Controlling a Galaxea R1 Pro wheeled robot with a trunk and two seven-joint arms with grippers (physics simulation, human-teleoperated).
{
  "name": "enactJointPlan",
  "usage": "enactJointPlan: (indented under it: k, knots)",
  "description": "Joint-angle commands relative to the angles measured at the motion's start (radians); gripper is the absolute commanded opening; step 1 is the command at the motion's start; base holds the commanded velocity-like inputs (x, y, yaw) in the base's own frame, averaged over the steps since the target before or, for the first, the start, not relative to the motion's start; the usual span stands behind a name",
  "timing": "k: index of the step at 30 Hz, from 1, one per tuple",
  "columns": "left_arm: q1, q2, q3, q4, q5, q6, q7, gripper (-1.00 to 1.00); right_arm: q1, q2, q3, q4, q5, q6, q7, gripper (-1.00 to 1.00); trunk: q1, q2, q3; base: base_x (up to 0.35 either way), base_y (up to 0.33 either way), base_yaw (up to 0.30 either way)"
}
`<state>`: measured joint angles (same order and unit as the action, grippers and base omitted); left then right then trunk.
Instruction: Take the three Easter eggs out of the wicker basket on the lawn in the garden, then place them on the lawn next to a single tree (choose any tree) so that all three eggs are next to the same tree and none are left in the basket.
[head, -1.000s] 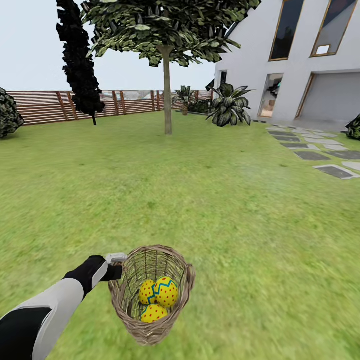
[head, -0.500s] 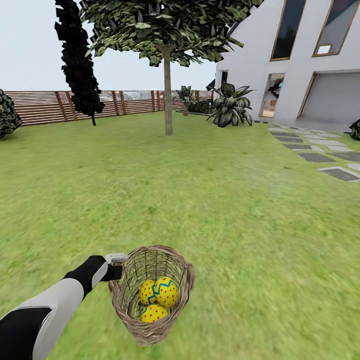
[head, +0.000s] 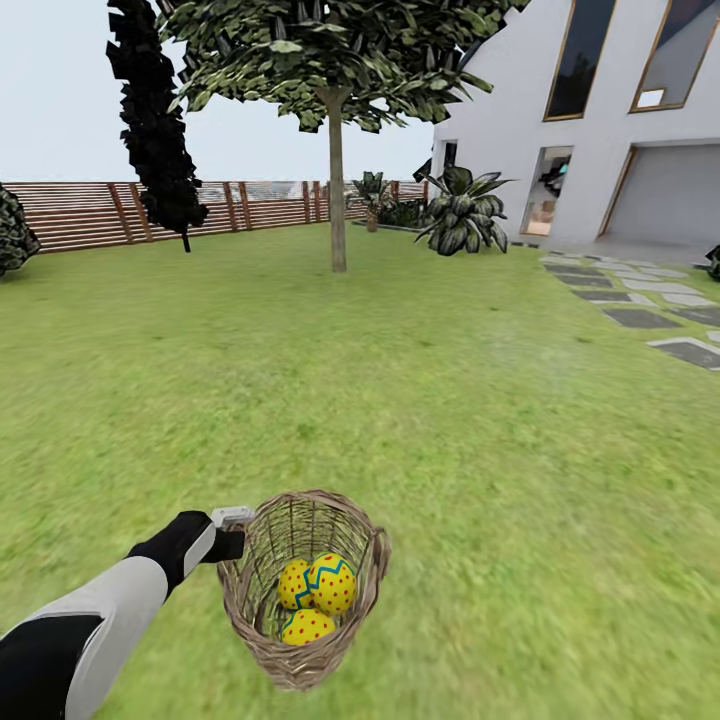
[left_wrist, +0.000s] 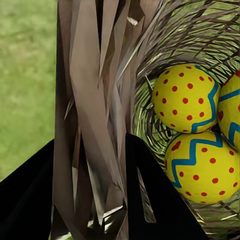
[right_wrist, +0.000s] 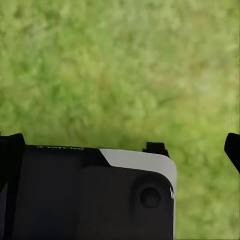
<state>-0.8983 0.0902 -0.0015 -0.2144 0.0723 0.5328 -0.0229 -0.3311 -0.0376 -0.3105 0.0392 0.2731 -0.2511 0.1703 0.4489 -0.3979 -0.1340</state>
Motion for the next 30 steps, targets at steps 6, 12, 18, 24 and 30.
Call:
enactJointPlan:
  k: [6, 12, 18, 24, 30]
  knots:
    - [-0.001, 0.0, 0.004, -0.002, 0.014, 0.006, 0.0, -1.0, -0.002, -0.001, -0.009, 0.004, 0.008, -0.006, 0.002, 1.0, 0.001, -0.002, -0.002, 0.314, 0.076, 0.0]
    - [-0.001, 0.0, 0.003, -0.002, 0.014, 0.006, 0.0, -1.0, -0.002, -0.001, -0.009, 0.004, 0.008, -0.006, 0.002, 1.0, 0.001, -0.002, -0.002, 0.314, 0.076, 0.0]
    - [-0.001, 0.0, 0.003, -0.002, 0.013, 0.006, 0.0, -1.0, -0.002, -0.001, -0.009, 0.004, 0.008, -0.006, 0.002, 1.0, 0.001, -0.002, -0.002, 0.314, 0.076, 0.0]
    - [-0.001, 0.0, 0.003, -0.002, 0.014, 0.006, 0.0, -1.0, -0.002, -0.001, -0.009, 0.004, 0.008, -0.006, 0.002, 1.0, 0.001, -0.002, -0.002, 0.314, 0.076, 0.0]
    - [-0.001, 0.0, 0.003, -0.002, 0.013, 0.006, 0.0, -1.0, -0.002, -0.001, -0.009, 0.004, 0.008, -0.005, 0.002, 1.0, 0.001, -0.002, -0.002, 0.314, 0.076, 0.0]
